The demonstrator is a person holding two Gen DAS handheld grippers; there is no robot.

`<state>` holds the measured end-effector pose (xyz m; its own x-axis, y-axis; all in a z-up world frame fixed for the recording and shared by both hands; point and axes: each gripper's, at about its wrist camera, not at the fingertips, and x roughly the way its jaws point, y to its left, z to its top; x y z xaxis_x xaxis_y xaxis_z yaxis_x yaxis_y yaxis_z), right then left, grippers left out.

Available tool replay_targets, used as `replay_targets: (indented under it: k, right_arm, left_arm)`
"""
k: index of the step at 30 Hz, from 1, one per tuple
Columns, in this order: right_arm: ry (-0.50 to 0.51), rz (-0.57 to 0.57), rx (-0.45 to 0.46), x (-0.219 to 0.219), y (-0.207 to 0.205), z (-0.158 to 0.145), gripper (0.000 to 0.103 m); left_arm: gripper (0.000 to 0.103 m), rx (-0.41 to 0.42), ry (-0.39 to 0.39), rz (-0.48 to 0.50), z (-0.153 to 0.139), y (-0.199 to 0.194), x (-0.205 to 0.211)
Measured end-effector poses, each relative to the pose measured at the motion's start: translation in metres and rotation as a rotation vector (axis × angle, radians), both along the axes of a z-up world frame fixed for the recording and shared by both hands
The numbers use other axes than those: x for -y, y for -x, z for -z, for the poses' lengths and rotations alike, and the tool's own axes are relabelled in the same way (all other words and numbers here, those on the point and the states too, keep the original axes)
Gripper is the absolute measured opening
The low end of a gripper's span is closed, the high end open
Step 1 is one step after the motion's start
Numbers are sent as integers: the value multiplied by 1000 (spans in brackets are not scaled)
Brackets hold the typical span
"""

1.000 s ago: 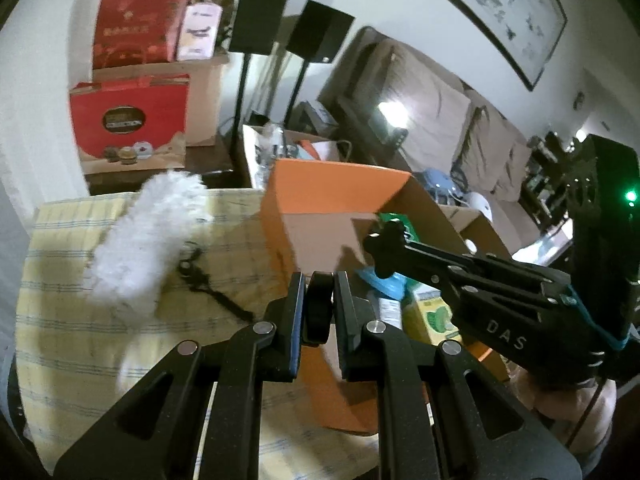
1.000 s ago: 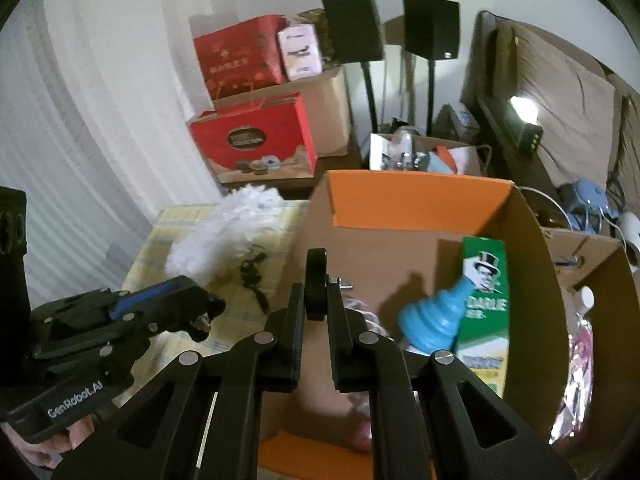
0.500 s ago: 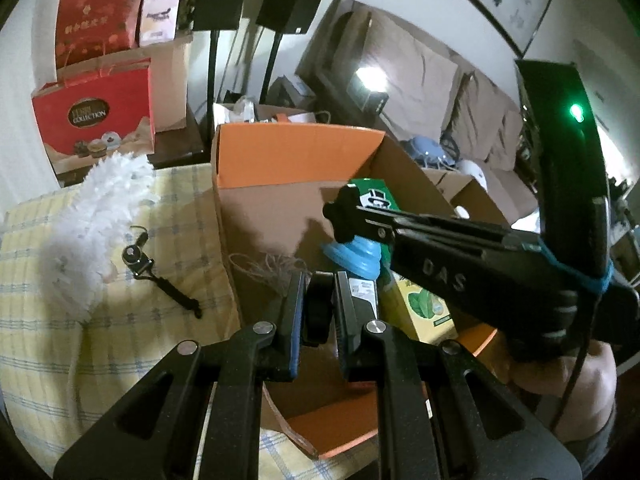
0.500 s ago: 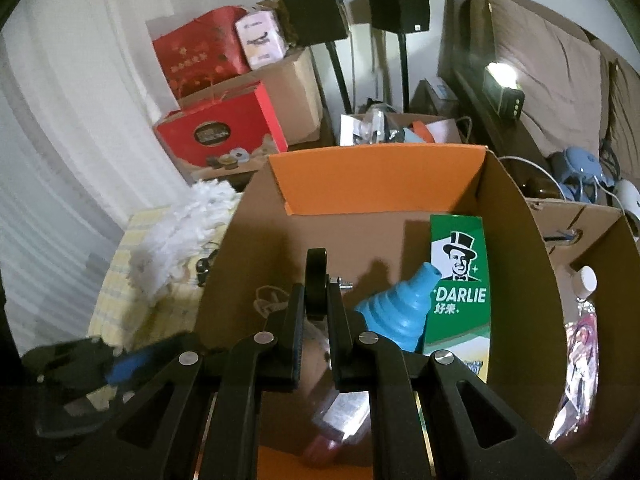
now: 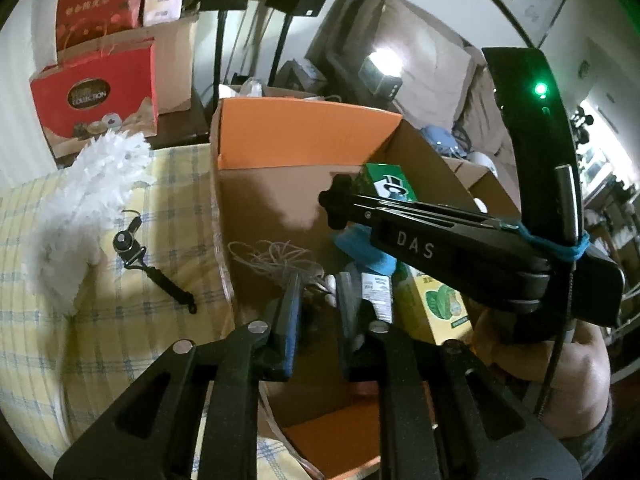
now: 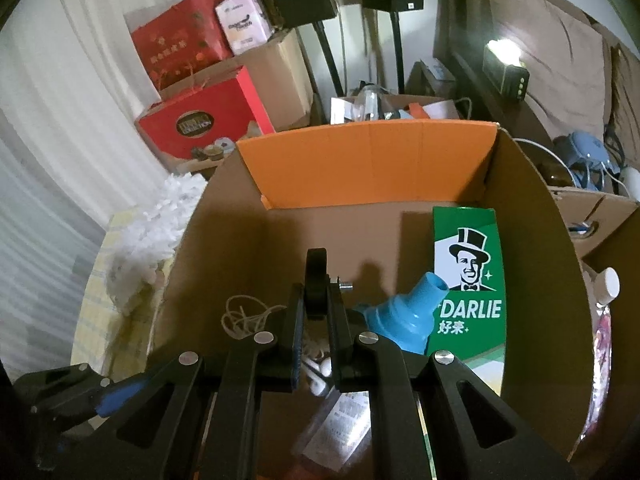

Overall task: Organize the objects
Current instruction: 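Carry both black items into the orange box and open both grippers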

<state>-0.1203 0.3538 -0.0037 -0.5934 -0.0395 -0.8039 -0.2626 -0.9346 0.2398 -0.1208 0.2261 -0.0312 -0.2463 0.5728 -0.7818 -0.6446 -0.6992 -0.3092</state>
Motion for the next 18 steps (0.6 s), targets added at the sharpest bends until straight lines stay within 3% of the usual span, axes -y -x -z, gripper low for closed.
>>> replay_targets:
  k: [6,10,14,18]
  right_arm:
    - [27,23,10,-8,-2,4,10]
    - [21,37,4,-14,-10,-1,12]
    - [1,52,-24,-13,-23,-13,29]
    - [-31,44,-47,-6,-36,-25,45]
  left_arm:
    - [37,3,-16,-19,-3,4,6]
    - [58,-20,-27,-34,-12,2,13]
    - [71,-45,-29,-49,-20,2,22]
    - [77,-63,-28,-69,-26,2,32]
